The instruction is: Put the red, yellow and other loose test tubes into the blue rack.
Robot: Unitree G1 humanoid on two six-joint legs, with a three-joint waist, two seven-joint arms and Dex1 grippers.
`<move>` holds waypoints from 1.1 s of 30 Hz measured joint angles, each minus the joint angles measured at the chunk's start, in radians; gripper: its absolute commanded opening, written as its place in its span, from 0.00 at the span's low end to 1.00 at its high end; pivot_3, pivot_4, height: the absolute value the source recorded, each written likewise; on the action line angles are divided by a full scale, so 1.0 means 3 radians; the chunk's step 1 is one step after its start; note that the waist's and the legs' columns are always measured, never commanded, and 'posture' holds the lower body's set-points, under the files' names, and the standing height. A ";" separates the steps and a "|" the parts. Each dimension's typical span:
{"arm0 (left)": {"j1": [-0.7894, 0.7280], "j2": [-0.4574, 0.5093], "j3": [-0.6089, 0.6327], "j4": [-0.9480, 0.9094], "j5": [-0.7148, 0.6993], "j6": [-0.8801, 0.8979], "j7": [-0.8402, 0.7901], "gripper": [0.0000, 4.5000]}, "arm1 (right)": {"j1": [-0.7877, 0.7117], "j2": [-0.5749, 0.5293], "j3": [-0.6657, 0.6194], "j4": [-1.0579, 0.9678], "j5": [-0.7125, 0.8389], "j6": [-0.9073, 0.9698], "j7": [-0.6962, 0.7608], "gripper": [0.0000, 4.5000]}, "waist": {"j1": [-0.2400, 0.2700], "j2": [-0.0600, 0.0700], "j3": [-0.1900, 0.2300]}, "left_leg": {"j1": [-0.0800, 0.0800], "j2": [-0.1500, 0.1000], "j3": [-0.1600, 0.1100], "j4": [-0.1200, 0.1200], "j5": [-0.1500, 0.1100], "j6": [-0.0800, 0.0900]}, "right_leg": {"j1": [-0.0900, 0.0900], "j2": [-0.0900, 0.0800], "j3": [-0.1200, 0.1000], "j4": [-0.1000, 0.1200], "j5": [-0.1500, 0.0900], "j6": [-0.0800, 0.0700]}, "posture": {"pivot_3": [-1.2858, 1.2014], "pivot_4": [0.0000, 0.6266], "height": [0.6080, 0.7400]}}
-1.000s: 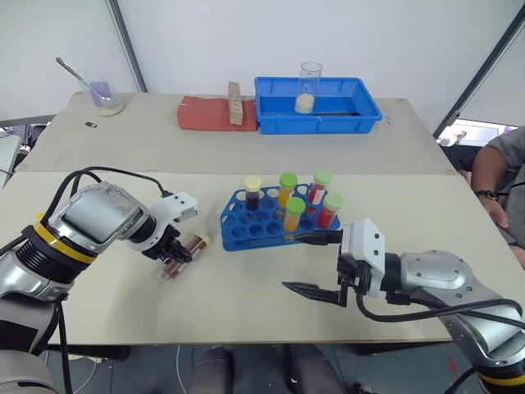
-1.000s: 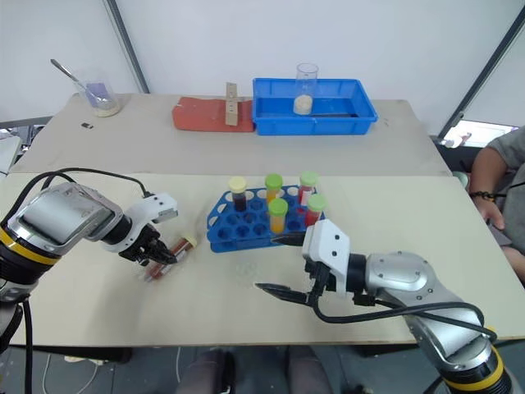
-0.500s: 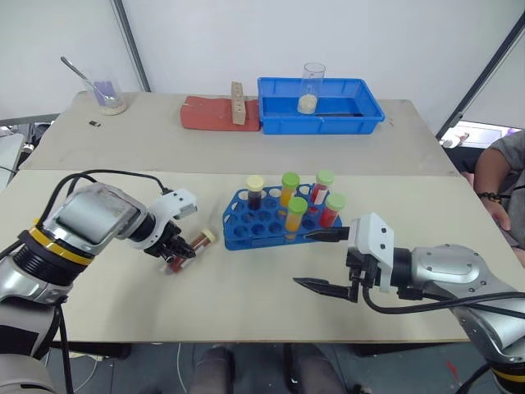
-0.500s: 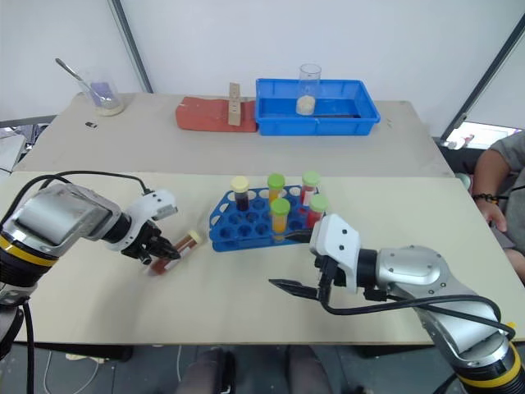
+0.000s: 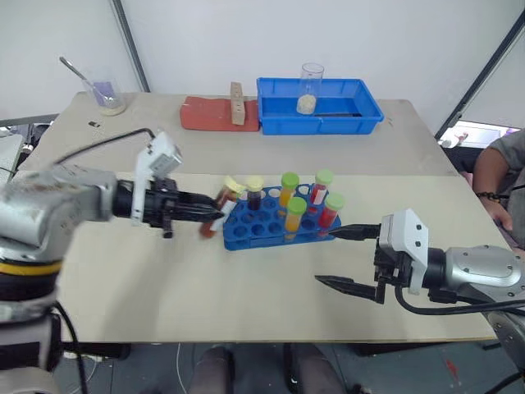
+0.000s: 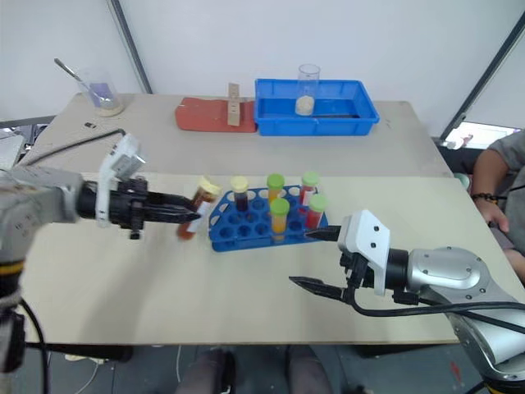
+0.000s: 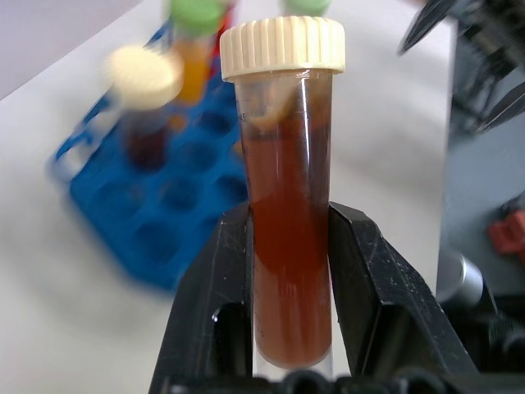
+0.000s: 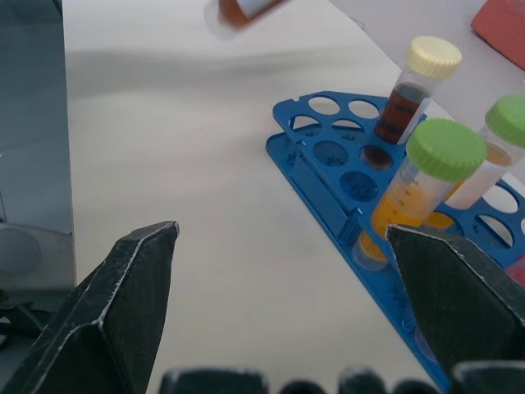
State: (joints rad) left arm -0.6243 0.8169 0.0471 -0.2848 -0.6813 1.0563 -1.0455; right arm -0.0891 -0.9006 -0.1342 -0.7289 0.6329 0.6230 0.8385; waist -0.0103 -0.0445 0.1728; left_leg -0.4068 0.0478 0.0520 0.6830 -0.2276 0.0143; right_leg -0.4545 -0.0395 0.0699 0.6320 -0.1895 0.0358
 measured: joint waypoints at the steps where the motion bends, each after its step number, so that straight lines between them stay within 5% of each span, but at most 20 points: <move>1: 0.0085 -0.0212 0.0029 -0.0063 0.0045 -0.0137 0.0177 0.18 | 0.0000 0.0005 0.0004 0.0000 -0.0020 0.0001 -0.0047 1.00 | 0.0008 0.0000 0.0000 | -0.0001 -0.0001 0.0000 0.0002 0.0000 0.0000 | 0.0001 -0.0001 0.0001 -0.0002 0.0001 0.0001 | 0.52 0.24 0.91; 5: 0.0416 -0.0820 -0.0035 -0.0109 0.0532 -0.1002 0.0785 0.18 | 0.0053 -0.0093 0.0011 -0.0009 -0.0094 0.0164 -0.0169 1.00 | 0.0007 -0.0002 -0.0001 | -0.0002 -0.0003 0.0003 0.0005 0.0000 0.0000 | 0.0003 -0.0003 0.0006 -0.0008 0.0010 0.0007 | 0.52 0.24 0.91; 13: 0.0685 -0.1431 -0.0303 0.0239 0.1053 -0.2041 0.1118 0.18 | 0.0067 -0.0122 -0.0052 -0.0055 -0.0062 0.0288 -0.0185 1.00 | -0.0003 -0.0003 -0.0001 | -0.0003 -0.0004 0.0002 0.0004 0.0000 0.0000 | 0.0004 -0.0003 0.0005 -0.0009 0.0016 0.0007 | 0.52 0.24 0.91; 33: 0.0871 -0.1553 -0.0464 0.0492 0.1207 -0.2471 0.1053 0.18 | 0.0118 -0.0090 -0.0100 -0.0119 -0.0071 0.0352 -0.0291 1.00 | -0.0013 -0.0002 -0.0002 | 0.0001 -0.0003 0.0001 0.0004 0.0000 0.0000 | 0.0006 -0.0002 0.0005 -0.0009 0.0013 0.0011 | 0.52 0.24 0.91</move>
State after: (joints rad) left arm -0.3629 0.3509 -0.0921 -0.1373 -0.3194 0.3149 -0.7295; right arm -0.0537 -0.9276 -0.1641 -0.7648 0.6117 0.7286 0.7511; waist -0.0141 -0.0452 0.1723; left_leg -0.4066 0.0469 0.0524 0.6843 -0.2275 0.0143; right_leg -0.4526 -0.0402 0.0714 0.6294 -0.1854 0.0392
